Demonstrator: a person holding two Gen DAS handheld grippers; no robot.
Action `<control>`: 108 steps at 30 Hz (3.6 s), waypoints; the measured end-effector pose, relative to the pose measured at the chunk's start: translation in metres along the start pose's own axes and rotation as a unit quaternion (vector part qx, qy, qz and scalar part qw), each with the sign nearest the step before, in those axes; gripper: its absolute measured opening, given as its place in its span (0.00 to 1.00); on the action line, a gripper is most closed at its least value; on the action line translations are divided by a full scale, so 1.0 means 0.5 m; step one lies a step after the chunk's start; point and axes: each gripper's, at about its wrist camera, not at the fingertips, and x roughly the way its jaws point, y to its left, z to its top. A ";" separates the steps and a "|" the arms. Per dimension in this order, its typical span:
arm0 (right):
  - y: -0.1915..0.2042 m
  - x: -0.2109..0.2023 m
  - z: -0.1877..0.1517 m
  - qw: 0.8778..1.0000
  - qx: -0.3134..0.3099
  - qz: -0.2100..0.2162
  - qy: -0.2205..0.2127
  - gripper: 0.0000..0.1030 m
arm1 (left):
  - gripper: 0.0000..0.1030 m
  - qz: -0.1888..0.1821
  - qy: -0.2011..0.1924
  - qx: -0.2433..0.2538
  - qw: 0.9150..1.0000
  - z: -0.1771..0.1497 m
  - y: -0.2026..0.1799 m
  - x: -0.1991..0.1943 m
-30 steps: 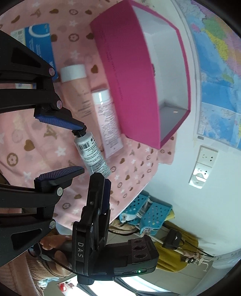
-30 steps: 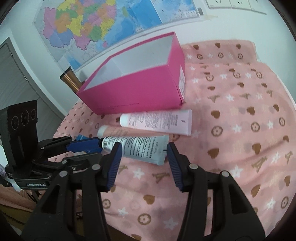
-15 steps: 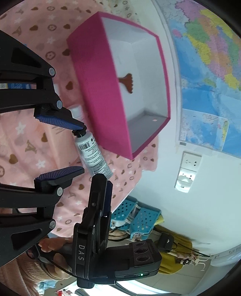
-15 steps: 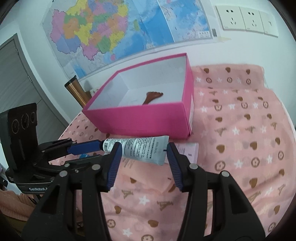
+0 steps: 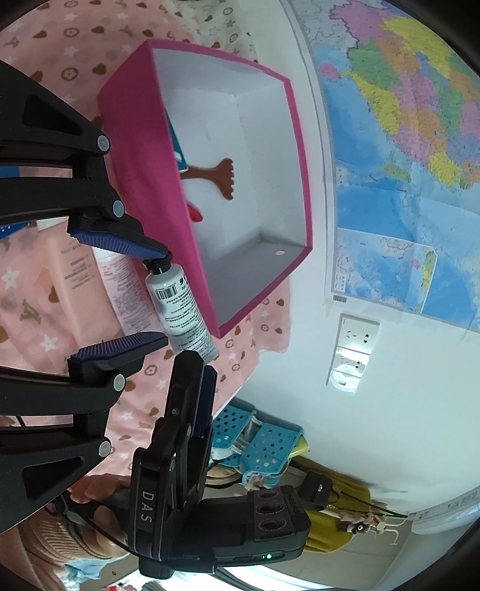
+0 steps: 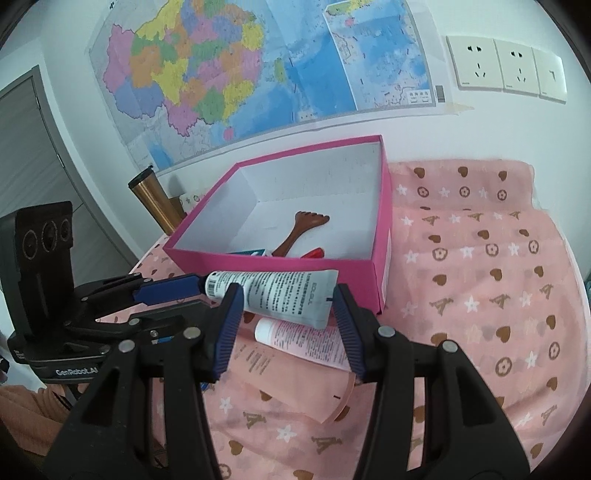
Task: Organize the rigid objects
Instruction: 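Carry the small white tube with the right tool into the box and release, then reach the right tool to the large pink-and-white tube and grasp it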
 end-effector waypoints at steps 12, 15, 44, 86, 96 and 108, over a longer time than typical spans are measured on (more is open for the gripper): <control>0.002 0.010 0.023 1.000 -0.008 -0.004 -0.002 0.51 | 0.39 0.012 -0.011 0.004 1.000 0.020 0.008 0.003; 0.001 0.015 0.029 1.000 -0.010 -0.004 -0.003 0.51 | 0.39 0.015 -0.012 0.005 1.000 0.024 0.011 0.005; -0.006 0.048 0.074 1.000 -0.017 -0.007 -0.006 0.51 | 0.42 0.040 -0.011 0.008 0.999 0.064 0.036 0.039; -0.044 0.145 0.088 0.998 -0.001 -0.043 0.037 0.51 | 0.42 0.032 0.051 -0.043 0.997 0.090 0.105 0.156; -0.052 0.113 0.076 0.999 0.009 -0.040 0.018 0.51 | 0.45 0.057 0.026 -0.018 0.998 0.073 0.086 0.127; -0.086 0.047 -0.003 0.999 0.040 -0.024 0.008 0.53 | 0.54 0.046 -0.024 -0.002 0.999 0.009 0.055 0.023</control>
